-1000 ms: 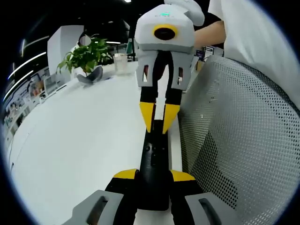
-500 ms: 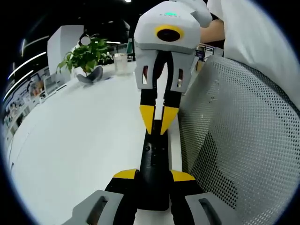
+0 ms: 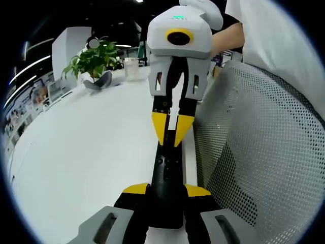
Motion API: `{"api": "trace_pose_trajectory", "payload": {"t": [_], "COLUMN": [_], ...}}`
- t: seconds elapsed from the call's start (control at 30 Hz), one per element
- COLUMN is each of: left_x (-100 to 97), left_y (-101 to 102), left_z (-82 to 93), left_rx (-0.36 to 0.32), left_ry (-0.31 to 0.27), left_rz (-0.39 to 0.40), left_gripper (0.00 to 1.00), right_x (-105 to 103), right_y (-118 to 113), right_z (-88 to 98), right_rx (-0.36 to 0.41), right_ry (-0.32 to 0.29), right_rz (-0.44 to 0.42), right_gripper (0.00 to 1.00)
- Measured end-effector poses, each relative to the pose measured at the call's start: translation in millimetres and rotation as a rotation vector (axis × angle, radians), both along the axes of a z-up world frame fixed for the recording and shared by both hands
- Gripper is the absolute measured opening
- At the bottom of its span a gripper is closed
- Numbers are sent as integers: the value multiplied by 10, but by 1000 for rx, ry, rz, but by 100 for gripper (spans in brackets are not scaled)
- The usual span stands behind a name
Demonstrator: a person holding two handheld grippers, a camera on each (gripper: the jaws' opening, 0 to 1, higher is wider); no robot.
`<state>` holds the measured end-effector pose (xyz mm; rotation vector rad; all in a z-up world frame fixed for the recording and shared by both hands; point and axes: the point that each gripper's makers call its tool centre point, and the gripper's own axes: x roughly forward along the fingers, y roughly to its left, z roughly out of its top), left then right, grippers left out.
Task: Press the specified remote control buttons in sequence, fully releasing each button before pressing the next.
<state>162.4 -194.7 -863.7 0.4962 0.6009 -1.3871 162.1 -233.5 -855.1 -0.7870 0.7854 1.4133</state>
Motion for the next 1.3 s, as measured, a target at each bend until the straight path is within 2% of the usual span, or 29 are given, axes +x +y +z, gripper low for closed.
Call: {"api": "trace_pose_trajectory", "payload": {"t": [0.2, 0.4, 0.43, 0.5, 0.57, 0.7, 0.83, 1.0, 1.3], "left_x": [2, -1, -1, -1, -1, -2, -3, -1, -1], "left_y": [1, 3, 3, 3, 3, 3, 1, -1, -1], "left_z": [0, -3, -3, -4, -4, -5, -4, -4, -2], "left_rx": [-1, 0, 0, 1, 1, 2, 2, 0, 1], "left_ry": [1, -1, -2, -2, -1, -3, -3, -2, -3], "left_rz": [0, -2, -2, -3, -3, -4, -2, 0, -3], "left_gripper": [25, 25, 25, 25, 25, 25, 25, 25, 25], "right_x": [-9, -30, -31, -24, -6, -23, -5, 1, -9], "right_y": [23, 33, 34, 27, 30, 24, 17, 33, 57], "right_z": [-7, -30, -37, -44, -49, -54, -37, -27, -26], "right_rx": [-12, -78, -85, -86, -78, -70, -11, -5, -57], "right_ry": [14, -64, -58, -59, -19, -33, -1, 8, -58], "right_rz": [17, 96, 65, 62, 20, 43, -8, -39, 68], "right_gripper": [5, 5, 5, 5, 5, 5, 5, 4, 4]}}
